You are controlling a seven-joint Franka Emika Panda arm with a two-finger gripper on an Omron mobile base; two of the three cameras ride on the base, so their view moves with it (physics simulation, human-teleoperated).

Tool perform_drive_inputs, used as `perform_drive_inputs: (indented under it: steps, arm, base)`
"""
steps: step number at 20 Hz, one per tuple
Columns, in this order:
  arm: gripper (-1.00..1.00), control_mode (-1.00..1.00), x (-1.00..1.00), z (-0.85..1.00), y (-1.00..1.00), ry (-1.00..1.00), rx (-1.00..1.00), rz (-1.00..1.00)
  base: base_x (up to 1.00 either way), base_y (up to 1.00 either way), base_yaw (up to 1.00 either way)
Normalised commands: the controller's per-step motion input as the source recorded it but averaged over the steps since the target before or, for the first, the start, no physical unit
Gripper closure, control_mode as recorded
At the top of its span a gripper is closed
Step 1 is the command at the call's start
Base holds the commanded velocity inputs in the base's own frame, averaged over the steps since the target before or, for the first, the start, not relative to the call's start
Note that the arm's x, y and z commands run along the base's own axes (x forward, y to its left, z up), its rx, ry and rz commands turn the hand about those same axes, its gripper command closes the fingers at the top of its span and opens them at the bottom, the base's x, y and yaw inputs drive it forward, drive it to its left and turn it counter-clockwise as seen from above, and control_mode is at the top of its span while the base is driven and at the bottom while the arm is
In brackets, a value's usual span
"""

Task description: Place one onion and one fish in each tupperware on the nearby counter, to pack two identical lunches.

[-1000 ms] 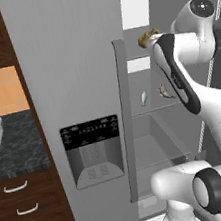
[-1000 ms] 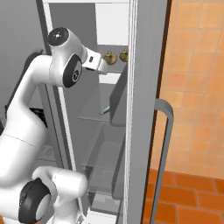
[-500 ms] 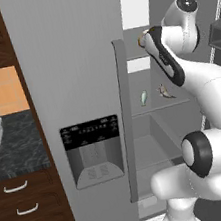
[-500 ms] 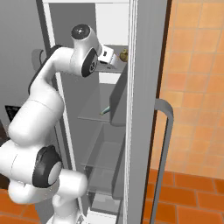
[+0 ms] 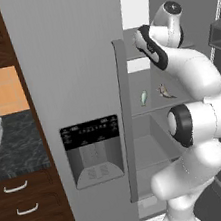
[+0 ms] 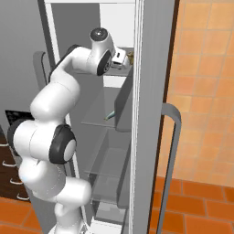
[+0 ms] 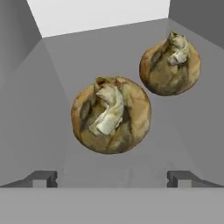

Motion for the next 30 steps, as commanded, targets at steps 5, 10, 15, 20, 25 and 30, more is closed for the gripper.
perform_drive_inputs:
  steps: [5,10,15,20,25,30]
  arm:
    - [-1.00,-1.00,0.70,-0.01,0.00,0.01,0.00,0.00]
    - [-1.00,-1.00,0.56,-0.04,-0.11,0.00,0.00,0.00]
    - [1.00,-1.00,0.15,-0.34,-0.06,0.00,0.00,0.00]
    - [1.00,-1.00,-0.08,-0.34,0.00,0.00,-0.01,0.00]
    - [1.00,-1.00,-0.98,-0.07,0.18,-0.15,-0.01,0.00]
    - [1.00,-1.00,-1.00,-0.24,0.24,-0.15,-0.05,0.00]
  base:
    - [0.00,0.00,0.00]
    - [0.00,0.00,0.00]
    - [0.00,0.00,0.00]
    - [0.00,0.00,0.00]
    - [0.00,0.00,0.00]
    - [0.00,0.00,0.00]
